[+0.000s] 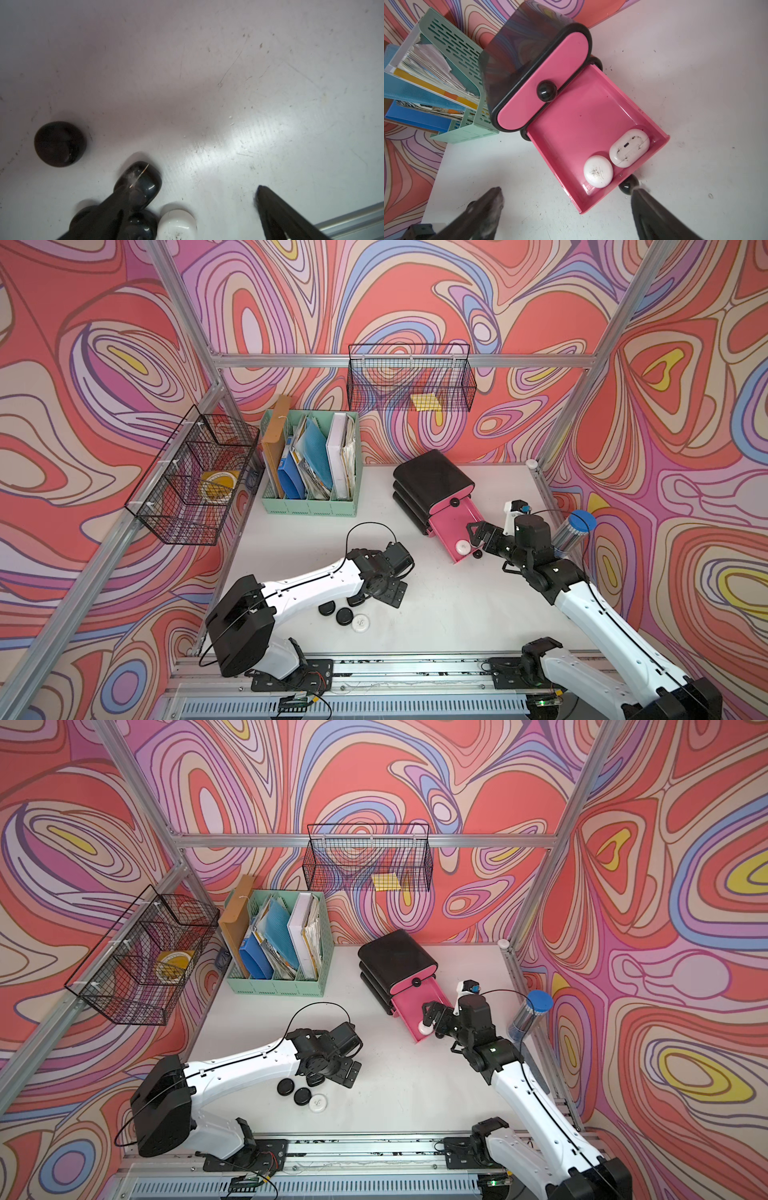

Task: Put the bluetooth earphones in the drawer according to color
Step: Pick up the Bluetooth earphone from the center of the board.

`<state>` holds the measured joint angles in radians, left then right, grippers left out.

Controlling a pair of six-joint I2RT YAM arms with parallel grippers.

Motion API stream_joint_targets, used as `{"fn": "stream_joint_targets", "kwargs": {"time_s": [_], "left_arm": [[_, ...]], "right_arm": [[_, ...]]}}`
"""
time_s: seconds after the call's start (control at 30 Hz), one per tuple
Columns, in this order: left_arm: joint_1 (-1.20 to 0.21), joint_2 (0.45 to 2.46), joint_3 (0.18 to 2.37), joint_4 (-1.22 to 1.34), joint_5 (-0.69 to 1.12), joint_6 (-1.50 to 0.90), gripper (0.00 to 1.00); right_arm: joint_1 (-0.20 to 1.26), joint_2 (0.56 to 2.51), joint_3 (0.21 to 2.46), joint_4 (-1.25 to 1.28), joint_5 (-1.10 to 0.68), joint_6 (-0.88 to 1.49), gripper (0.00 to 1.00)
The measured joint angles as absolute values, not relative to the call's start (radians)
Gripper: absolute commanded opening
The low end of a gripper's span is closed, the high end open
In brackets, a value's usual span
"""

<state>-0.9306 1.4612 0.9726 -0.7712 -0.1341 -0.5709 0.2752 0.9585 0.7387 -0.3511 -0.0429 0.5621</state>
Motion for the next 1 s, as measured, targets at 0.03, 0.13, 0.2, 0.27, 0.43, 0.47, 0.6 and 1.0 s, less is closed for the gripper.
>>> {"fn": "stream_joint_targets", "kwargs": {"time_s": [0.03,0.13,0.2,0.27,0.43,0.47,0.6,1.0], "left_arm": [[-0.931,1.451,0.955,-0.776,-0.133,-0.58,0.99],[-0.931,1.42,0.892,-0.783,-0.11,-0.613,0.97],[-0.931,1.414,0.858,-0.785,-0.09,-0.635,0.93],[-0.931,1.414,0.833,-0.785,-0.069,-0.653,0.89],[-0.943,1.414,0.804,-0.785,-0.046,-0.683,0.82],[-0.943,1.414,0.797,-0.784,-0.044,-0.687,0.8],[-0.947,1.399,0.769,-0.785,-0.029,-0.702,0.75],[-0.957,1.399,0.725,-0.791,-0.017,-0.727,0.74]], "right_arm": [[0.275,0.963,0.739,-0.351,-0.047,0.562,0.98],[0.275,0.978,0.738,-0.352,-0.062,0.563,0.98],[0.275,0.98,0.735,-0.35,-0.07,0.566,0.98],[0.275,0.98,0.728,-0.348,-0.075,0.569,0.98],[0.275,0.979,0.706,-0.348,-0.084,0.574,0.98],[0.275,0.979,0.704,-0.348,-0.086,0.575,0.98],[0.275,0.978,0.701,-0.346,-0.094,0.579,0.98],[0.275,0.978,0.684,-0.328,-0.107,0.589,0.98]]}}
